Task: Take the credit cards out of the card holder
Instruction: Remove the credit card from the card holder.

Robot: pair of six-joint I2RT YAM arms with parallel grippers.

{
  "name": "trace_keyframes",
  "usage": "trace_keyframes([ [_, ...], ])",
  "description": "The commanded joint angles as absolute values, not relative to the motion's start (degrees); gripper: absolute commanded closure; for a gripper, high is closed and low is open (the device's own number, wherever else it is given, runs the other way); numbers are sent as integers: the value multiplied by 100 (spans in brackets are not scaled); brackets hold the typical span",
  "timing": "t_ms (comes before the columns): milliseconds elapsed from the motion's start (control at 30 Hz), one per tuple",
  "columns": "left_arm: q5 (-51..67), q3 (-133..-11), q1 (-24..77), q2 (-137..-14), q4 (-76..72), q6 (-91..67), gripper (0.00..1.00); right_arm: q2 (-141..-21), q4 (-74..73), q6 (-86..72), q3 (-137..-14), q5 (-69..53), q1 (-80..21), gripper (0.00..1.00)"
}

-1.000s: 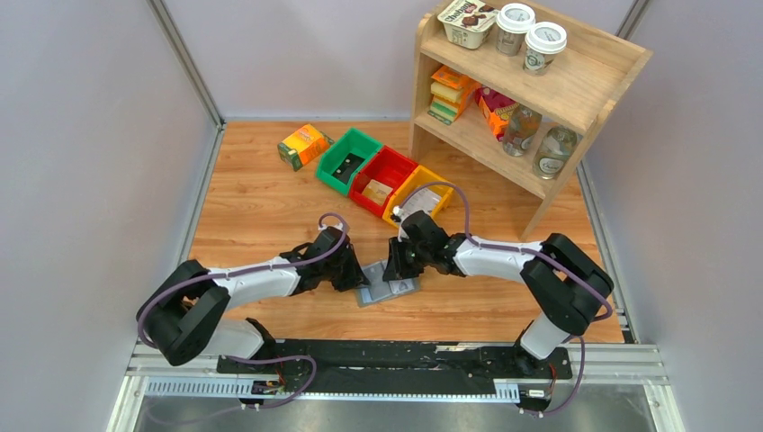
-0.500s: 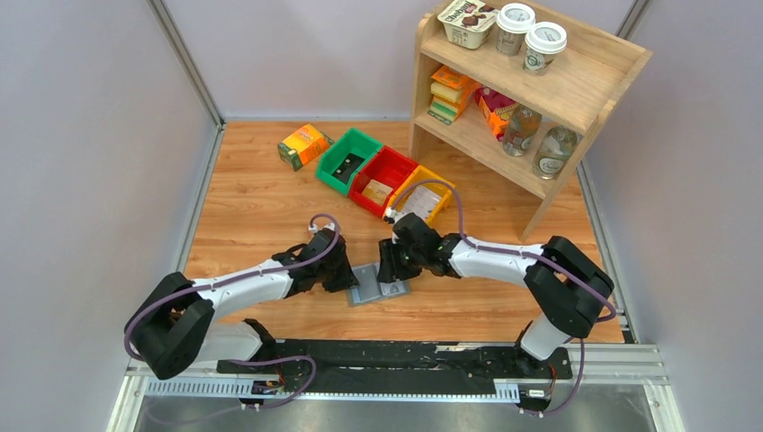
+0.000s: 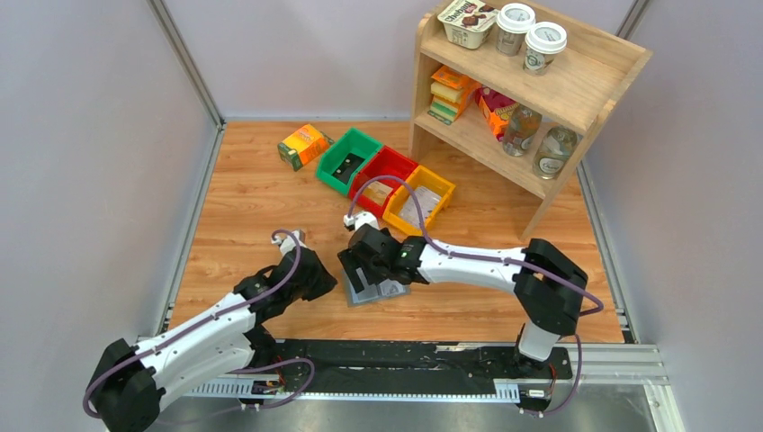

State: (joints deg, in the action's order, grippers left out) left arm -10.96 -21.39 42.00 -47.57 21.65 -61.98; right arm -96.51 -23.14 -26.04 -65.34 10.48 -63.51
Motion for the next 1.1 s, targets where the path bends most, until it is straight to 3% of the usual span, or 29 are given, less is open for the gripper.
trace_keyframes([
  [0,-1424,-1934,4210,-4500,2330,-6539,64,-10115,-2759,-2452,-6969,1617,-6539,11],
  [567,-782,-1731,4201,-5317,1205,-6697,62,-10837,-2777,-2689,-7128,1389,-6407,10],
  [1067,-457,-2030,4201,-5818,896,-6469,63,-10617,-2224,-2962,-6390,493,-5748,42],
])
